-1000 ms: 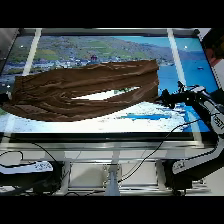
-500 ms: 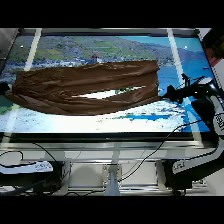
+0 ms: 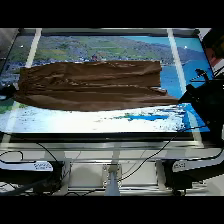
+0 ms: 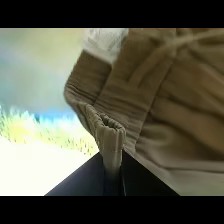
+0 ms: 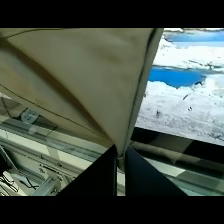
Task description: Fold the clothes and pants, and hang the long-sleeved shirts on hangers.
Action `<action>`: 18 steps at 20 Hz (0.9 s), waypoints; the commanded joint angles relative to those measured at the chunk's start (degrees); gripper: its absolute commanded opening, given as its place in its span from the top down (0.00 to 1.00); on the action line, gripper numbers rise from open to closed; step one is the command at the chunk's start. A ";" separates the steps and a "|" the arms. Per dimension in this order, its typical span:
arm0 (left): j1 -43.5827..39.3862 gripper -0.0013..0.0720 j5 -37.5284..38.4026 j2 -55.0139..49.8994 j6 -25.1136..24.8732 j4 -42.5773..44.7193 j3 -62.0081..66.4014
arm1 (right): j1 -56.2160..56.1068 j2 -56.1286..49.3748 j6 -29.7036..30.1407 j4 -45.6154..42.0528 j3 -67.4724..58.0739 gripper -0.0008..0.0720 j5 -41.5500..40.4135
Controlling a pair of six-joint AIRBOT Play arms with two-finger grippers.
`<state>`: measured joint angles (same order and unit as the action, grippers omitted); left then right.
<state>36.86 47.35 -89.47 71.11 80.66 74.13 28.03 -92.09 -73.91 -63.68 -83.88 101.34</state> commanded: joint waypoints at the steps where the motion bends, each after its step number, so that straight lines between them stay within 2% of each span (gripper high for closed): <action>1: 1.62 0.93 10.23 -1.11 -2.80 6.01 0.00 | 0.28 0.44 0.20 -1.29 1.68 0.97 3.76; 4: 4.37 0.93 10.60 -0.33 -4.15 7.19 0.02 | 0.24 1.25 2.25 -1.25 6.38 0.97 2.32; 7: 5.38 0.93 11.26 -0.50 -9.77 7.17 0.02 | 0.24 6.25 5.57 -1.09 13.14 0.97 -3.21; 10: 4.96 0.93 10.93 -0.57 -15.04 4.42 0.02 | 0.24 13.00 6.99 -0.46 22.67 0.97 -12.09; 14: 5.03 0.93 7.39 -0.57 -13.22 3.72 0.02 | 0.24 17.11 6.97 1.36 34.67 0.97 -17.57; 18: 5.01 0.93 6.21 -0.57 -13.27 3.76 0.00 | 0.24 17.05 6.99 1.36 40.35 0.97 -21.49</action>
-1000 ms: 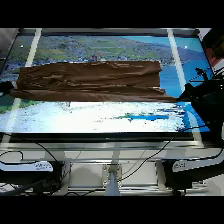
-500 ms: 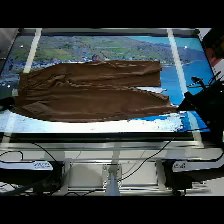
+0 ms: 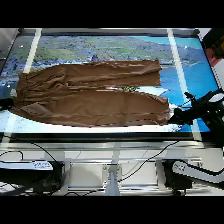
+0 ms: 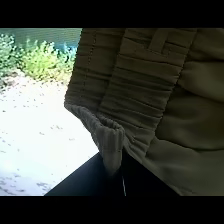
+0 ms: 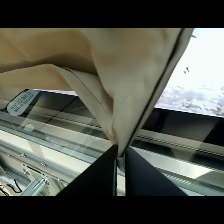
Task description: Fold the clothes and pants, and hang the long-sleeved shirts on hangers.
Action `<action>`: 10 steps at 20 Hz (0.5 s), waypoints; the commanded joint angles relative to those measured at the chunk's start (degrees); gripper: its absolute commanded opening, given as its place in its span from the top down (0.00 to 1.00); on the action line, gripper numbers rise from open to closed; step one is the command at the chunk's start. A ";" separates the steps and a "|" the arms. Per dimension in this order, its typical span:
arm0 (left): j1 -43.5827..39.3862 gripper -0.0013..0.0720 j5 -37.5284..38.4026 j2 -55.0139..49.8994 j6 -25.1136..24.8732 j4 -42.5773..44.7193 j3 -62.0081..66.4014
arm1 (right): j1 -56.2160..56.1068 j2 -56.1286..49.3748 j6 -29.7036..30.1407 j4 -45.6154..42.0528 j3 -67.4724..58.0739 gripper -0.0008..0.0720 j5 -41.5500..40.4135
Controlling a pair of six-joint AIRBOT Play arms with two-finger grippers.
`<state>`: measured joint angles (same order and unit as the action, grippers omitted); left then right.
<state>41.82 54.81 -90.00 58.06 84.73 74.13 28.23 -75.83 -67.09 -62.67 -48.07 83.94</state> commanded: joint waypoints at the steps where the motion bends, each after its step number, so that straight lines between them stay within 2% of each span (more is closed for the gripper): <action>1: 0.20 0.93 -1.27 -0.04 -0.22 0.04 0.00 | 0.04 0.79 0.17 0.35 4.92 0.97 -4.59; 4: 0.31 0.93 -1.27 -0.04 -0.24 2.34 0.00 | 0.04 0.79 0.15 0.33 4.98 0.97 -3.30; 8: 0.35 0.93 -2.56 -0.02 -0.24 2.67 0.00 | 0.04 0.81 -0.13 0.79 4.92 0.97 4.61; 10: 0.17 0.93 -3.02 -0.02 -0.22 2.64 0.00 | 0.04 1.03 0.02 4.87 3.56 0.97 4.66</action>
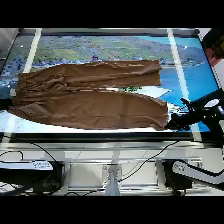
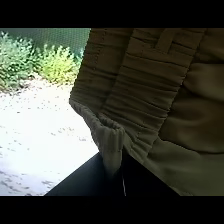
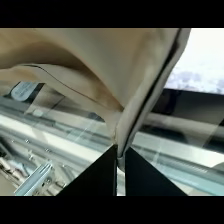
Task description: Fold the clothes and pants, and hang the long-sleeved shirts on hangers.
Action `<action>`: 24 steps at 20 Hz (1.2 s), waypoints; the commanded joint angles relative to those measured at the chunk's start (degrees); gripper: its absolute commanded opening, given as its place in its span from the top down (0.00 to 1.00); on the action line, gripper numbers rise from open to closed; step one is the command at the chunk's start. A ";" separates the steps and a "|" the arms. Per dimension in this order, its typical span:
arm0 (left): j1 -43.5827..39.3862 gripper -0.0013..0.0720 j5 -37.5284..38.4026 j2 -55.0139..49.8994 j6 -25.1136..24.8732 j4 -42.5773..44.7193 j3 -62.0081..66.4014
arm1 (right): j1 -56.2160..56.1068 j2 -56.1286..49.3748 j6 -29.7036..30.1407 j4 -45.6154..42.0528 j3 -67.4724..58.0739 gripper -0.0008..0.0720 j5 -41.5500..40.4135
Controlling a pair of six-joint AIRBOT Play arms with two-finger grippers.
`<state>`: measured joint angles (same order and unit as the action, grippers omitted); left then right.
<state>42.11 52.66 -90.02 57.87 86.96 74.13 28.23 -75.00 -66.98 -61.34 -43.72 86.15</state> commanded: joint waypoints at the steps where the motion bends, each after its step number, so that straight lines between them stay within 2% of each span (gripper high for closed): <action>1: -0.15 0.93 -0.85 0.00 -0.02 0.39 0.00 | 0.04 0.48 0.28 6.67 -2.49 0.97 0.46; 5: -0.31 0.93 -2.38 0.44 0.02 -0.31 0.02 | 0.04 0.48 0.04 14.82 -17.66 0.97 -4.98; 10: -0.28 0.93 -14.82 5.31 0.85 -7.15 0.07 | 0.07 0.48 -2.69 12.13 -33.66 0.97 -8.09; 12: -0.22 0.93 -15.26 7.06 0.81 -7.04 0.07 | 0.04 0.46 -3.10 9.86 -33.99 0.97 -7.19; 16: 0.17 0.93 -7.15 6.91 0.79 -4.20 0.02 | -0.50 0.55 -3.06 3.15 -27.43 0.97 -0.28; 19: 0.26 0.93 2.75 5.01 0.81 5.05 0.00 | -1.14 2.25 -1.79 0.09 -16.26 0.97 2.36; 21: 0.61 0.93 8.00 3.50 0.79 7.98 -0.02 | -1.11 3.39 -1.22 -0.46 -9.03 0.97 2.45; 24: 0.92 0.93 9.88 2.12 0.61 9.81 -0.02 | -1.14 4.13 -1.25 -0.59 -2.08 0.97 4.63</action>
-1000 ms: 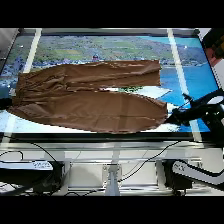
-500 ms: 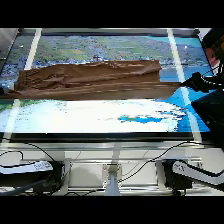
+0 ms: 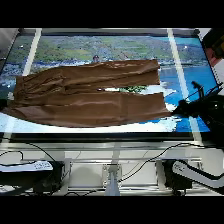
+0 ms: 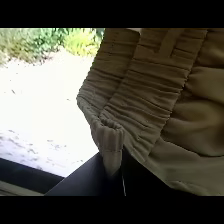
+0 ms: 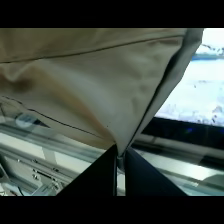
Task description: Fold the clothes and pants, and hang the long-sleeved shirts on hangers.
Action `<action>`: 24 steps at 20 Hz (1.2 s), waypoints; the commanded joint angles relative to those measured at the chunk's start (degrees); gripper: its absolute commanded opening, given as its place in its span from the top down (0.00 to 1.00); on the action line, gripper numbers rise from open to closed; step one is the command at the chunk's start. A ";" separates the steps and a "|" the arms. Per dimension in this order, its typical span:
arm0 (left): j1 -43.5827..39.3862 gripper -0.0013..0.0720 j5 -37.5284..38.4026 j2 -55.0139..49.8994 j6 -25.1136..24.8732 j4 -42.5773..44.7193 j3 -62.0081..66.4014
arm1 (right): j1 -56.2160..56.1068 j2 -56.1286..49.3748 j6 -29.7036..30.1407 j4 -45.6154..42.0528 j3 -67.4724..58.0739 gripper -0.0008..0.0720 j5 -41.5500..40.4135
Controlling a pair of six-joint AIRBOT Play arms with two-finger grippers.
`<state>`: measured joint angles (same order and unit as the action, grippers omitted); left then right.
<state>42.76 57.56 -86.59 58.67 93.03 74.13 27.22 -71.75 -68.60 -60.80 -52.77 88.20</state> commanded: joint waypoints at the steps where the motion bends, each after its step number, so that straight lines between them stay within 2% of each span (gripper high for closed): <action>1: 0.26 0.93 4.50 -1.51 -0.17 4.11 -0.02 | -0.13 0.90 0.37 -1.16 8.50 0.97 2.91; 7: 0.09 0.92 -0.20 -1.62 -0.17 4.07 -0.02 | -0.11 0.90 0.33 -0.90 12.79 0.97 -1.11; 8: 0.09 0.92 -0.33 -1.64 -0.17 4.07 -0.02 | -0.11 0.90 0.20 -0.92 12.79 0.94 -1.53; 10: 0.11 0.93 -0.35 -1.79 -0.17 4.07 -0.02 | -0.13 0.90 0.07 -0.92 12.79 0.69 -1.68; 11: 0.11 0.90 -0.35 -1.99 -0.17 4.07 -0.02 | -0.13 0.90 -0.39 -0.92 12.79 0.49 -1.68; 12: 0.09 0.73 -0.33 -2.16 -0.17 4.07 -0.02 | -0.11 0.90 -0.96 -0.92 12.79 0.38 -1.70; 13: 0.07 0.24 -0.35 -2.25 -0.17 4.02 -0.02 | -0.13 0.90 -0.98 -0.92 12.76 0.37 -1.68; 14: 0.09 0.05 -0.48 -2.25 0.04 4.07 -0.02 | -0.13 0.90 -1.01 -0.92 12.70 0.37 -1.68; 18: 0.09 0.05 -0.63 -2.12 0.11 4.09 0.00 | -0.11 0.90 -1.84 -0.74 7.63 0.37 -1.14; 19: 0.09 0.14 -0.81 -2.12 2.25 4.66 0.00 | -0.11 0.90 -2.91 -0.76 5.16 0.37 -0.70; 20: 0.09 0.29 -0.81 -2.10 5.66 6.12 0.00 | -0.11 0.90 -4.31 -0.76 2.47 0.37 -0.26; 22: 0.09 0.32 -1.29 -1.77 11.76 9.05 0.11 | -0.11 0.90 -5.51 -0.94 -3.74 0.37 0.07; 24: 0.09 0.32 -1.46 -1.55 18.53 10.14 1.18 | -0.11 0.90 -5.51 -1.07 -9.57 0.37 -5.25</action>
<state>42.83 56.58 -88.42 67.92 100.51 74.52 27.14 -70.87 -72.82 -61.69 -55.35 86.96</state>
